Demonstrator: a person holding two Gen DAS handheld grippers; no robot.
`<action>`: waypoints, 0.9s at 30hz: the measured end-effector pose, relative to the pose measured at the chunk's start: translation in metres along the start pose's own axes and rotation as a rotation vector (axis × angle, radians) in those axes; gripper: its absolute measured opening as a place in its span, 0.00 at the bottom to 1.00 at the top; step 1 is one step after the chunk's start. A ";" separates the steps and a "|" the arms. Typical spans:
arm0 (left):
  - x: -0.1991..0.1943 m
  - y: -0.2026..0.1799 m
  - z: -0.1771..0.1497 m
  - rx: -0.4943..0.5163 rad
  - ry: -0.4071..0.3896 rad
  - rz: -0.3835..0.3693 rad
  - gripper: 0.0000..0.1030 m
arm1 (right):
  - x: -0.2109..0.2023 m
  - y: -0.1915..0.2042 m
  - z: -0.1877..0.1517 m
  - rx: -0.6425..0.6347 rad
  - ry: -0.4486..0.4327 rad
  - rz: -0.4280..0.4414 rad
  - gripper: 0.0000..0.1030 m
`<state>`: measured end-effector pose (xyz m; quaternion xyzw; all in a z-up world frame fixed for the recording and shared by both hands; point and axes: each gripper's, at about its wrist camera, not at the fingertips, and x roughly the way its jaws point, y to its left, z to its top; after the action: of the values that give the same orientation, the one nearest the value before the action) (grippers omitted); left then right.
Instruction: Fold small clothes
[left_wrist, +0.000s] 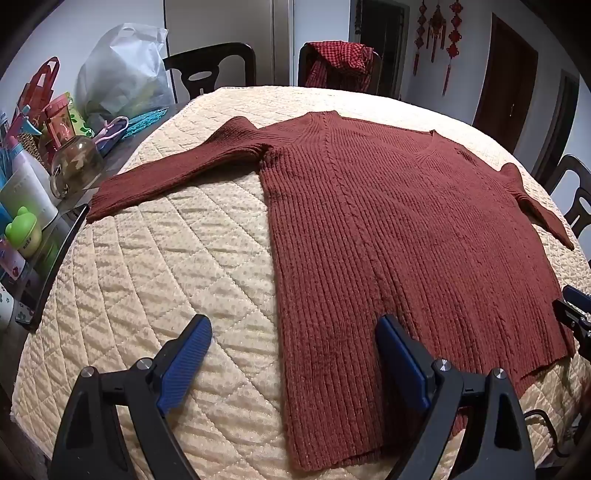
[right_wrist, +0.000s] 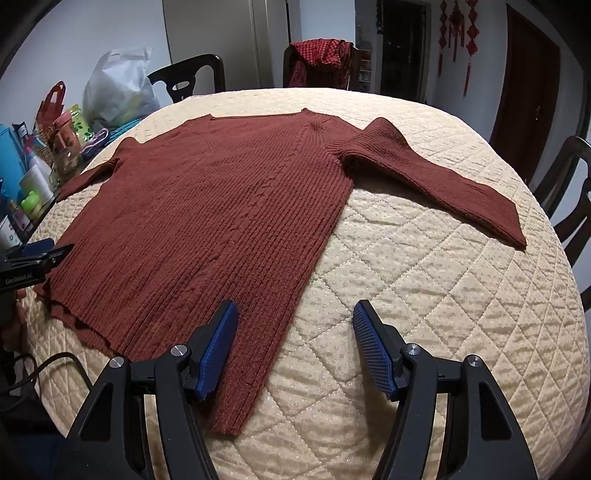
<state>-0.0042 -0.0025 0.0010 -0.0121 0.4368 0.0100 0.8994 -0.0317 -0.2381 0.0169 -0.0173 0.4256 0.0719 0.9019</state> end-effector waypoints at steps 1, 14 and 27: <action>0.000 0.000 0.000 0.000 0.000 0.000 0.90 | 0.000 0.000 0.000 0.001 0.001 0.001 0.63; -0.001 0.002 0.000 -0.003 0.000 -0.002 0.90 | 0.001 0.001 0.000 0.000 0.001 0.001 0.63; -0.001 0.002 -0.001 -0.002 0.000 -0.002 0.90 | 0.000 0.001 0.001 -0.001 0.002 0.000 0.63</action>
<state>-0.0059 0.0000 0.0010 -0.0134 0.4369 0.0097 0.8994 -0.0311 -0.2375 0.0174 -0.0179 0.4266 0.0723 0.9013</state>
